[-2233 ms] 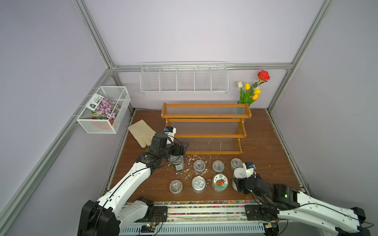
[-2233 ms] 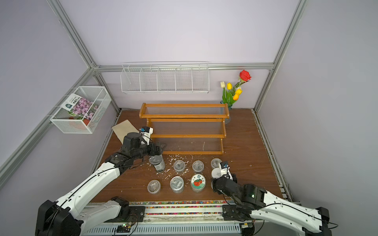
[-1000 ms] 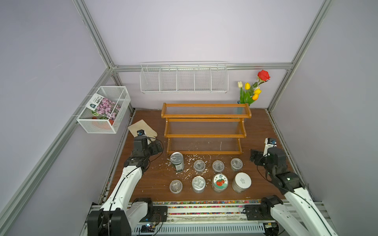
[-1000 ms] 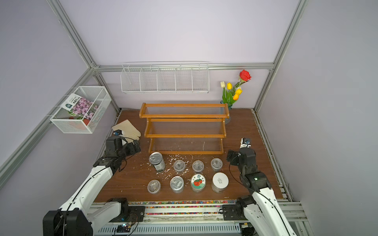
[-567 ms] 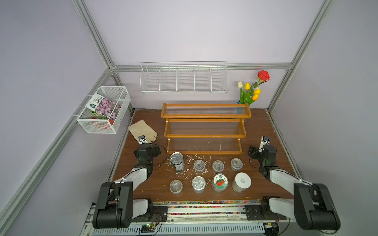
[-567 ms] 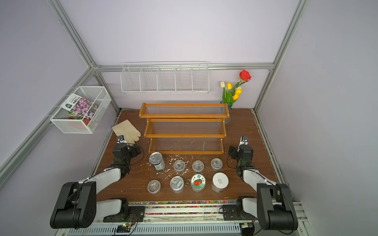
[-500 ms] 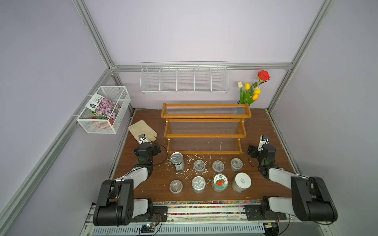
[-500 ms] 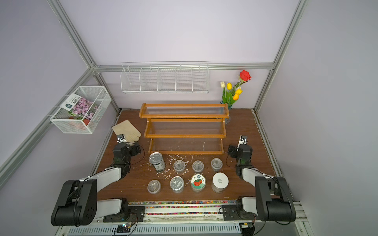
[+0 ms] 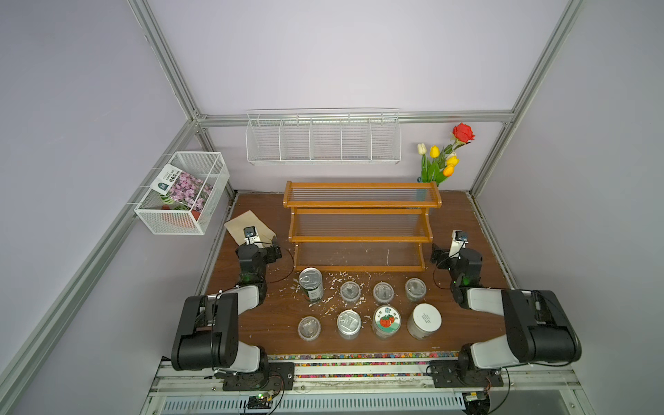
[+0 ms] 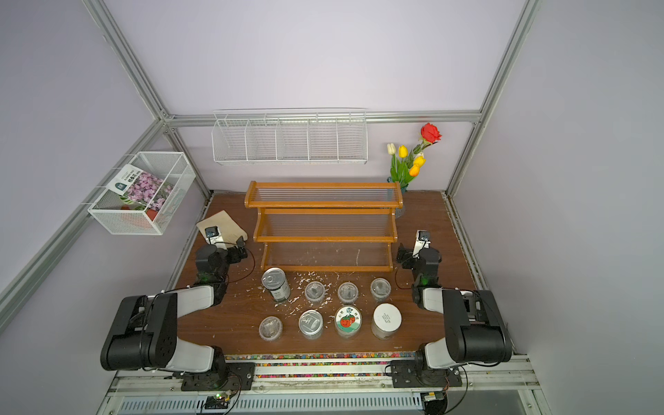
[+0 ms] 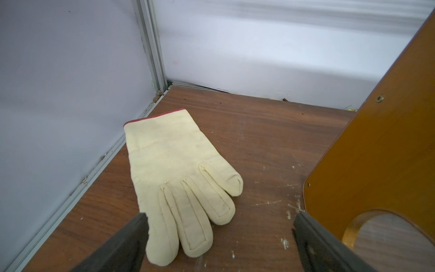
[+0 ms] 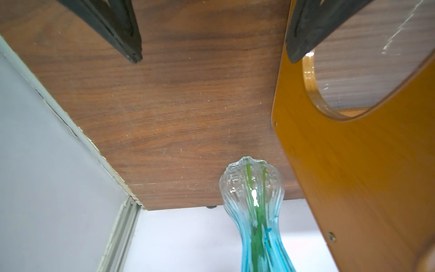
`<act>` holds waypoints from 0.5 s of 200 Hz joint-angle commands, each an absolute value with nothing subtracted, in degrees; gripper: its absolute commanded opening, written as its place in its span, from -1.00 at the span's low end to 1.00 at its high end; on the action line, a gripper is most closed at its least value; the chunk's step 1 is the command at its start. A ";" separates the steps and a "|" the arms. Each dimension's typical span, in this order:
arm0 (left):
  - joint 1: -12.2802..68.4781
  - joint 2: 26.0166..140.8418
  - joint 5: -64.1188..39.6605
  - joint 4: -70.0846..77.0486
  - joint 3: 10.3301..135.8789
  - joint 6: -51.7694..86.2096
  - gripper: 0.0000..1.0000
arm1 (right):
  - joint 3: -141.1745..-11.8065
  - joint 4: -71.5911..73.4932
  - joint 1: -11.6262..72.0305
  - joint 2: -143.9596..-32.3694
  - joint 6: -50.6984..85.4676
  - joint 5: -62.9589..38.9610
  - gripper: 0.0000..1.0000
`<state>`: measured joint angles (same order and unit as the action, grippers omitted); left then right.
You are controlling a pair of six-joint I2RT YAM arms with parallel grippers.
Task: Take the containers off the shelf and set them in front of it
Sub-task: Reset both arms
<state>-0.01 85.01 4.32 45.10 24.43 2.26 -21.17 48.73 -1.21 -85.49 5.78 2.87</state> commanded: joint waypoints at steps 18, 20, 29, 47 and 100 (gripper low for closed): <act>-0.35 88.66 2.97 59.69 18.68 1.49 0.99 | -20.71 52.36 -1.44 -88.05 3.97 0.43 0.97; -0.35 88.63 2.98 59.66 18.69 1.45 0.99 | -20.87 51.89 -1.46 -88.02 4.02 0.50 0.97; -0.35 88.34 3.24 58.38 18.99 1.77 0.99 | -20.88 52.54 -1.36 -88.27 3.66 0.53 0.97; -0.35 88.54 3.33 58.66 19.04 1.83 0.99 | -19.40 57.23 -1.25 -89.35 3.63 0.57 0.97; -0.35 88.52 3.95 58.89 18.95 2.02 0.99 | -20.81 54.72 -1.22 -89.53 2.58 -1.63 0.97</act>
<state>-0.01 88.51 4.01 57.28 18.92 2.28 -20.18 54.50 -1.21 -88.77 4.40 1.34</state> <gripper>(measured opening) 0.995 0.984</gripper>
